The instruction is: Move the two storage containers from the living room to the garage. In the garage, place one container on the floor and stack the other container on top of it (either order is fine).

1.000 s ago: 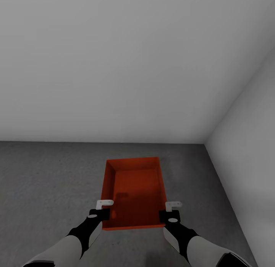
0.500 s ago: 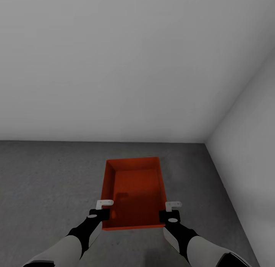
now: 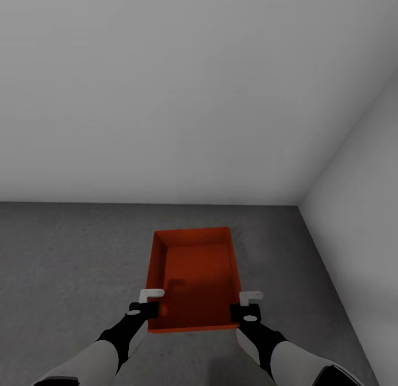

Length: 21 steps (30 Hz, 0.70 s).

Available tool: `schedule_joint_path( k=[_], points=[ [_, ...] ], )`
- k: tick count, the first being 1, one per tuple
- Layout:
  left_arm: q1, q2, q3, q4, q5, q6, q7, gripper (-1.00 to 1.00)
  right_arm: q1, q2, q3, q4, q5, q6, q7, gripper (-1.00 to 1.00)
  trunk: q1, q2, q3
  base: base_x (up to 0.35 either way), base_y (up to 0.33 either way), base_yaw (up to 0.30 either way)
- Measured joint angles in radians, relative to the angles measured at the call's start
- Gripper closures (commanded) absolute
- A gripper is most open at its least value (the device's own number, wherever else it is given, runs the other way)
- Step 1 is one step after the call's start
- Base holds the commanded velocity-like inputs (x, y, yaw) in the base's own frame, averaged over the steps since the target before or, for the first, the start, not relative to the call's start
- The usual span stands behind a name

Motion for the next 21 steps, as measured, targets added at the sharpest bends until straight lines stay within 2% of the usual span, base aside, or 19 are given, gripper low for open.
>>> schedule_joint_path(
  k=[21],
  points=[
    [0.0, 0.0, 0.0, 0.0, 0.0, 0.0, 0.0, 1.0, 0.0, 0.0, 0.0, 0.0, 0.0, 0.0, 0.0, 1.0, 0.081, -0.147, -0.066, 0.0, 0.0, 0.0]
  ],
)
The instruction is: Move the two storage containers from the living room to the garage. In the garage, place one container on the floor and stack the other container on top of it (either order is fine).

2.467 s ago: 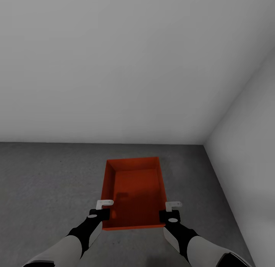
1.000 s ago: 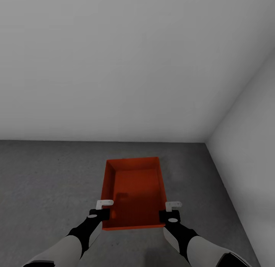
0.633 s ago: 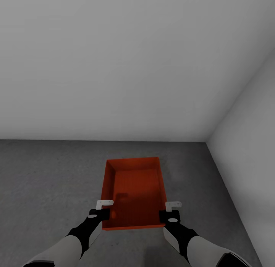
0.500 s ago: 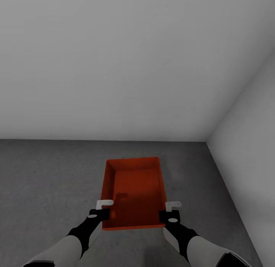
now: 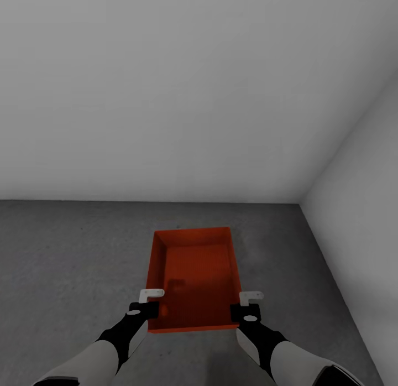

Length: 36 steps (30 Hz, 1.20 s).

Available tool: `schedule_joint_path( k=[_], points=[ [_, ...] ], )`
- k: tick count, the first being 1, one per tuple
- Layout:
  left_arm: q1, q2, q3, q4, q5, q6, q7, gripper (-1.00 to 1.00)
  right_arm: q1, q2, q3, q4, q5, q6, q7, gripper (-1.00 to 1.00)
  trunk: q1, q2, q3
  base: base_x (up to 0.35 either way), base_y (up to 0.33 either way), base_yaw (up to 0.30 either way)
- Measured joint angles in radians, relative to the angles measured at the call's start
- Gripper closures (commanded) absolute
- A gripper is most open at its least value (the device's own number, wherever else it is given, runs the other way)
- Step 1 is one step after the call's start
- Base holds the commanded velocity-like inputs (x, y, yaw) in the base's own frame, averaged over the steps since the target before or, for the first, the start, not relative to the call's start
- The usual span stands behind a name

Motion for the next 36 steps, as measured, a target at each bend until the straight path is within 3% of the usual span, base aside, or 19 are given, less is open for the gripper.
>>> schedule_joint_path(
  k=[36],
  points=[
    [0.0, 0.0, 0.0, 0.0, 0.0, 0.0, 0.0, 1.0, 0.0, 0.0, 0.0, 0.0, 0.0, 0.0, 0.0, 1.0, 0.138, -0.252, -0.113, 0.0, 0.0, 0.0]
  ],
)
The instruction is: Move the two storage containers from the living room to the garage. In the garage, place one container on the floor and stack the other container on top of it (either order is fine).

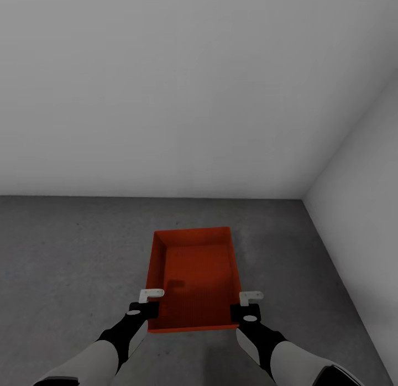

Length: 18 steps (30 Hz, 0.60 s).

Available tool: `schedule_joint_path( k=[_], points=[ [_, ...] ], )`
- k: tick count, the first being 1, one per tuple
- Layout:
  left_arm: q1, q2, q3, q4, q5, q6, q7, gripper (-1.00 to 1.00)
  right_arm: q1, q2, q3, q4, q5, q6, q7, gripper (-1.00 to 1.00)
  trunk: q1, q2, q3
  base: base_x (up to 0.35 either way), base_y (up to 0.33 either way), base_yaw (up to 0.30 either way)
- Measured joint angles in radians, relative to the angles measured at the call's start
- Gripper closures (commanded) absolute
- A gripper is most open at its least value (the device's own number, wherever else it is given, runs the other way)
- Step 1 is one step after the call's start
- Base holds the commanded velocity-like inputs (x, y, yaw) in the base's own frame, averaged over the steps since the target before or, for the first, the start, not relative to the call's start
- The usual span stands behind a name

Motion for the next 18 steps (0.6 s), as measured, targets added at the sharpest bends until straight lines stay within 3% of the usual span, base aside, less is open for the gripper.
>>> schedule_joint_path(
  k=[18],
  points=[
    [0.0, 0.0, 0.0, 0.0, 0.001, -0.001, 0.0, 1.0, 0.0, 0.0, 0.0, 0.0, 0.0, 0.0, 0.0, 1.0, 0.069, -0.126, -0.056, 0.0, 0.0, 0.0]
  ],
)
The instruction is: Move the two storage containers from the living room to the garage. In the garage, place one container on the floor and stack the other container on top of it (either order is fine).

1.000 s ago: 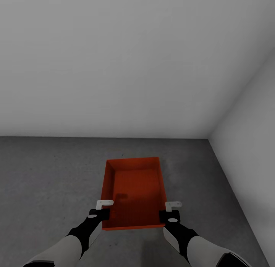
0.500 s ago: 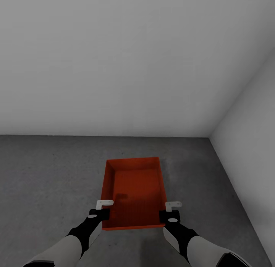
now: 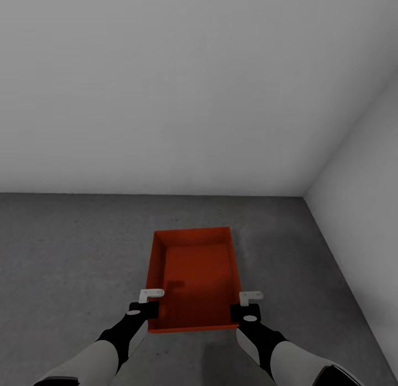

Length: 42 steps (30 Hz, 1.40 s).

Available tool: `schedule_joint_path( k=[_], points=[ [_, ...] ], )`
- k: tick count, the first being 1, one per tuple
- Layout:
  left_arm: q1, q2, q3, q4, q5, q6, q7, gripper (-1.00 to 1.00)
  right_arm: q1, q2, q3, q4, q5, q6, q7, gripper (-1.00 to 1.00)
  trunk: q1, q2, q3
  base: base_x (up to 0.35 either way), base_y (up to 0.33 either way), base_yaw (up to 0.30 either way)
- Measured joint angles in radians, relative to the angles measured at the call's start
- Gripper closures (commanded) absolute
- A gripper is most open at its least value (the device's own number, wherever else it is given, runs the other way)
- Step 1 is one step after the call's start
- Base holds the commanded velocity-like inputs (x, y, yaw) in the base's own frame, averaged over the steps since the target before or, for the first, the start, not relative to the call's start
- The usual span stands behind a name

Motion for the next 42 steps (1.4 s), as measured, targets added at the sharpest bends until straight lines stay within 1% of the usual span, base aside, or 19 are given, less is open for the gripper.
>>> schedule_joint_path(
  k=[13, 24, 42],
  points=[
    [0.0, 0.0, 0.0, 0.0, 0.0, 0.0, 0.0, 1.0, 0.0, 0.0, 0.0, 0.0, 0.0, 0.0, 0.0, 1.0, 0.05, -0.091, -0.041, 0.0, 0.0, 0.0],
    [0.0, -0.001, 0.0, 0.0, -0.001, 0.0, 0.002, 1.0, 0.0, -0.001, 0.0, 0.0, 0.0, 0.0, 0.002, 1.0, 0.05, -0.091, -0.042, 0.0, 0.0, 0.0],
    [0.0, 0.0, 0.0, 0.0, 0.0, 0.0, 0.0, 1.0, 0.0, 0.0, -0.002, 0.0, 0.003, 0.0, 0.001, 1.0, 0.05, -0.091, -0.068, 0.0, 0.0, 0.0]
  ],
)
